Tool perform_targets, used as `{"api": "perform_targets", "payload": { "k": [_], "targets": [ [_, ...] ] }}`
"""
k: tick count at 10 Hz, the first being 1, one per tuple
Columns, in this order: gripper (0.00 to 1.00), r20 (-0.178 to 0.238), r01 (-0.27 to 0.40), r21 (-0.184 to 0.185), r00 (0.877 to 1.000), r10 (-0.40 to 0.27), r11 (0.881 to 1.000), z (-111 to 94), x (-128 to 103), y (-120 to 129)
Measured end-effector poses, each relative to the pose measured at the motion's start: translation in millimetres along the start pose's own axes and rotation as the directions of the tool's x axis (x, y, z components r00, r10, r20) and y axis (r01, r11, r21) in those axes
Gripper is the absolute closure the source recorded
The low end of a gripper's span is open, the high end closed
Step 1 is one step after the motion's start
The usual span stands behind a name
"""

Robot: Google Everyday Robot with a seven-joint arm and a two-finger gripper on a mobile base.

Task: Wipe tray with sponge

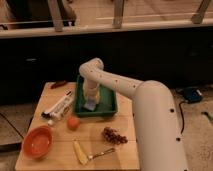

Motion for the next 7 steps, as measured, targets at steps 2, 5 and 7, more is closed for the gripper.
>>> {"api": "perform_targets", "payload": {
  "k": [2,5,7],
  "targets": [
    [1.00,-0.003,-0.036,-0.022,0.999,0.036,0.999,2.6,2.1,22.4],
    [1.00,-0.030,-0.111,-0.038,0.994,0.110,0.993,2.9,37.0,42.2],
    [1.00,-0.056,-0.145,-0.041,0.988,0.143,0.989,3.7,74.1,35.1]
  ]
}}
